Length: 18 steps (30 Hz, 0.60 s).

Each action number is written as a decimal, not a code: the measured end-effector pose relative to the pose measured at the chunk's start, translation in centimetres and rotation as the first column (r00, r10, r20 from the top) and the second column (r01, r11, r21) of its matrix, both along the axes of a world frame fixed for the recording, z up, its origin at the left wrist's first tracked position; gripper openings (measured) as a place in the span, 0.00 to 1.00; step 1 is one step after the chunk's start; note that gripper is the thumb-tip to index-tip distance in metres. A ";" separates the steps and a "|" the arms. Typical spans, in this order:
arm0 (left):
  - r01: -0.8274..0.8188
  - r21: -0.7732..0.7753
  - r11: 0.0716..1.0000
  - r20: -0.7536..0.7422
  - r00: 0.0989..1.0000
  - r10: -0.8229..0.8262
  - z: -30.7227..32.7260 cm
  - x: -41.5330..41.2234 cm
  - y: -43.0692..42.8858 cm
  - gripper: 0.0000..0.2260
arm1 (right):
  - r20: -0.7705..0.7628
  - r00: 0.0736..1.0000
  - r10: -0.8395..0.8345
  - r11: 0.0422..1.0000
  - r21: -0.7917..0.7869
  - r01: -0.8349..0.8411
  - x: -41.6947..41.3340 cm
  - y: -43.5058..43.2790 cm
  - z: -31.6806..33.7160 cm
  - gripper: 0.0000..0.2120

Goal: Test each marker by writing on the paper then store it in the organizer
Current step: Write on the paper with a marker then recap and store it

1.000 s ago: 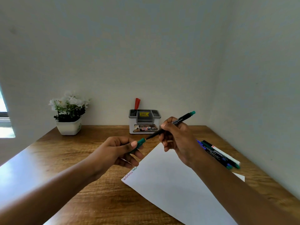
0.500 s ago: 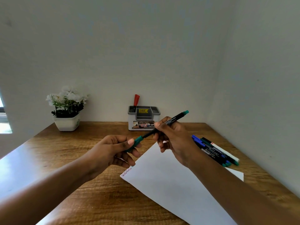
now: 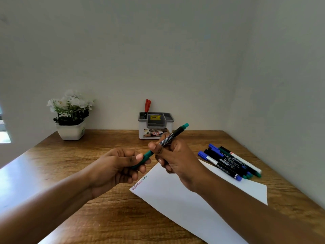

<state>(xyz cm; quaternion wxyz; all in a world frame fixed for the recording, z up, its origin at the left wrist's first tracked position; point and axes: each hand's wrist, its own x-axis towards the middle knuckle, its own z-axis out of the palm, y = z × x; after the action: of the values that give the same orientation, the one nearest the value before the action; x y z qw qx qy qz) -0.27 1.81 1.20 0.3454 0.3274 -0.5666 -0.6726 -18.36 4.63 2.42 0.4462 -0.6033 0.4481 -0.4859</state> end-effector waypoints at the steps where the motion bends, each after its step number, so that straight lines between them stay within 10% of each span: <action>1: -0.004 0.009 1.000 0.005 1.000 0.004 -0.2 0.0 0.0 0.09 | -0.001 1.000 0.003 1.000 0.014 -0.003 0.0 -0.1 -0.1 0.09; 14: -0.342 -0.189 0.921 0.046 0.933 0.356 0.2 -1.1 -2.7 0.17 | 0.260 0.952 -0.162 0.975 -0.107 0.195 -3.1 -1.3 2.6 0.08; 18: -0.488 -0.210 0.847 0.106 0.850 0.516 -1.2 -1.8 -8.6 0.16 | 0.028 0.991 -0.128 0.976 -0.171 0.131 -3.7 -3.3 4.2 0.12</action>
<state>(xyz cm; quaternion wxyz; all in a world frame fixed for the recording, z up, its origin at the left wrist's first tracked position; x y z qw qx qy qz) -2.05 -6.75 -0.02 0.4910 0.4850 -0.5435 -0.4778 -22.06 1.29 6.58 0.3633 -0.6052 0.4390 -0.5559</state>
